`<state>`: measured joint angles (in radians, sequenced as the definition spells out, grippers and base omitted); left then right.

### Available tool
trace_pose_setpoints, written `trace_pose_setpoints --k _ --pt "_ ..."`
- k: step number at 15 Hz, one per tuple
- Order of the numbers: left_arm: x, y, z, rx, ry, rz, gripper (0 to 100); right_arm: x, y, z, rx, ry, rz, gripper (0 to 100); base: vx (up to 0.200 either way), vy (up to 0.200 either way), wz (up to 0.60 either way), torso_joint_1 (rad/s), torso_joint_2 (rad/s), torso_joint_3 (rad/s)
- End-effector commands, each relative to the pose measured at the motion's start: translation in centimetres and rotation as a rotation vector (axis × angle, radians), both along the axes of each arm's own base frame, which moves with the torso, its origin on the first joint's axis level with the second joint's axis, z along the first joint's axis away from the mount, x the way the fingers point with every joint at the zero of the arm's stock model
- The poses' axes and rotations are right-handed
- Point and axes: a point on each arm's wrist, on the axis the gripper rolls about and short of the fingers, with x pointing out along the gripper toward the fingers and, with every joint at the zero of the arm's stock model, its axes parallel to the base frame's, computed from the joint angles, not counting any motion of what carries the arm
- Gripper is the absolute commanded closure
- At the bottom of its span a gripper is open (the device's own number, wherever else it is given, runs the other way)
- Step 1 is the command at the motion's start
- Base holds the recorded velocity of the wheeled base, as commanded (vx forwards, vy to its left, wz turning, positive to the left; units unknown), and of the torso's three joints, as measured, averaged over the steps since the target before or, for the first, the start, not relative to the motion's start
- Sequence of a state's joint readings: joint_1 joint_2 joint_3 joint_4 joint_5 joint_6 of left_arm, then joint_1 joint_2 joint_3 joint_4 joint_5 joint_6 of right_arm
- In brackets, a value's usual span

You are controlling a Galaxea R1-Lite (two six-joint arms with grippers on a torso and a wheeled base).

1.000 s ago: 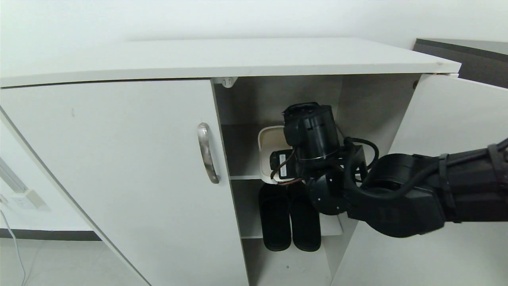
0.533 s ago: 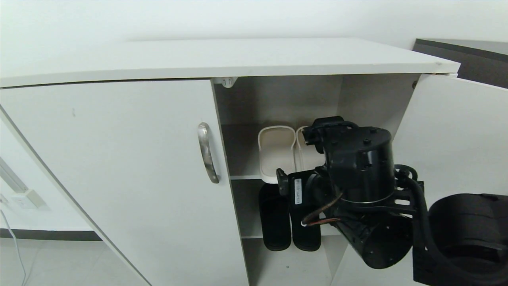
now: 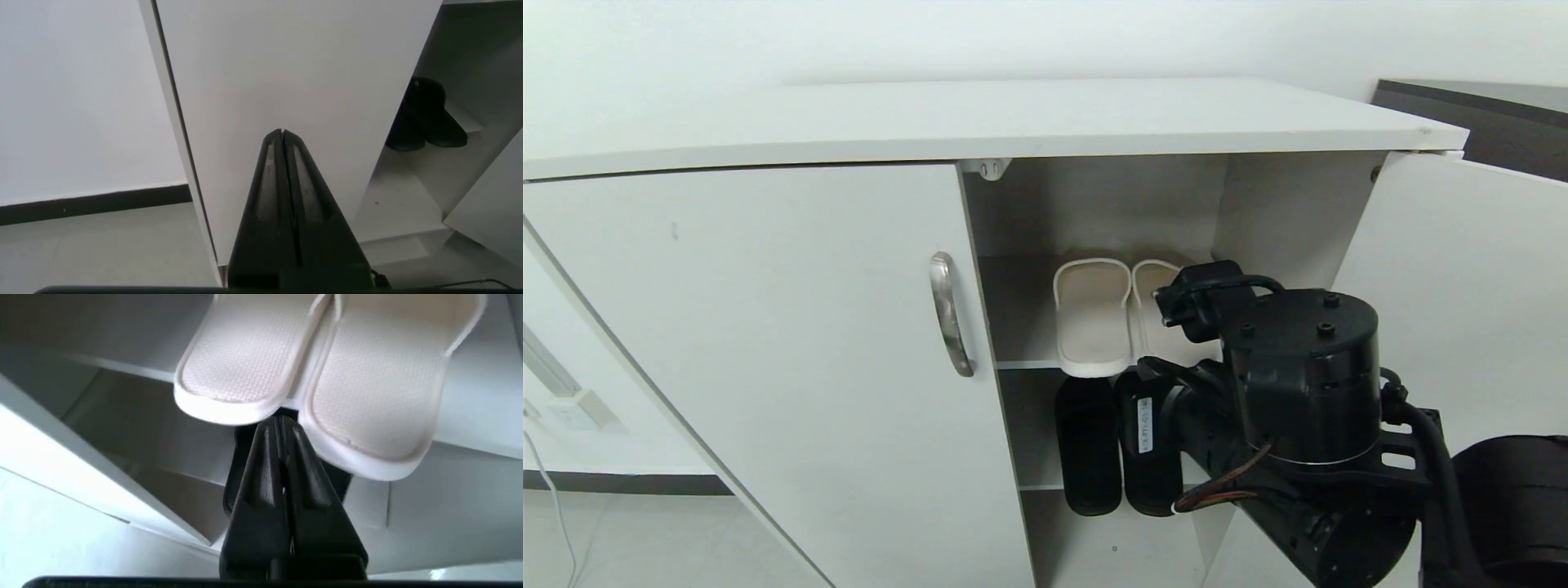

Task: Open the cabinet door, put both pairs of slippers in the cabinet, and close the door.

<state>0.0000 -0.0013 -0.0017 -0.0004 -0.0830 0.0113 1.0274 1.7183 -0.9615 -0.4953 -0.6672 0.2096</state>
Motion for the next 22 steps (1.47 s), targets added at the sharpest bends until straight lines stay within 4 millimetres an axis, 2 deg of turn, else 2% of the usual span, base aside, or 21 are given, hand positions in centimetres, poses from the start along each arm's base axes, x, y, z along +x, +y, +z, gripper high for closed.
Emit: trace_pose_setpoints --k 1,4,12,15,20,22 --pt "0.0 0.0 0.0 -0.001 0.000 0.000 100 -0.1 0.0 -0.1 -0.001 0.001 0.003 100 0.000 0.000 0.00 0.000 0.00 0.000" --pt "0.0 0.0 0.0 0.001 0.002 0.000 100 -0.1 0.0 -0.1 -0.003 0.001 0.004 100 0.000 0.000 0.00 0.000 0.00 0.000" --pt "0.0 0.0 0.0 -0.001 0.002 0.000 100 -0.1 0.3 -0.7 -0.014 0.012 0.012 100 -0.200 0.000 0.00 0.002 0.00 0.004" --pt "0.0 0.0 0.0 -0.001 0.002 0.000 100 -0.1 0.3 -1.8 -0.030 0.051 0.070 100 -0.200 0.000 0.00 0.004 0.01 0.002" --pt "0.0 0.0 0.1 -0.001 -0.001 0.000 100 2.2 1.5 -4.4 -0.018 0.056 0.045 100 -0.200 0.000 0.00 0.001 0.00 0.000" --pt "0.0 0.0 0.0 -0.001 0.000 0.000 100 2.5 1.4 -4.6 -0.016 0.056 0.037 100 -0.200 0.000 0.00 0.002 0.00 0.002"
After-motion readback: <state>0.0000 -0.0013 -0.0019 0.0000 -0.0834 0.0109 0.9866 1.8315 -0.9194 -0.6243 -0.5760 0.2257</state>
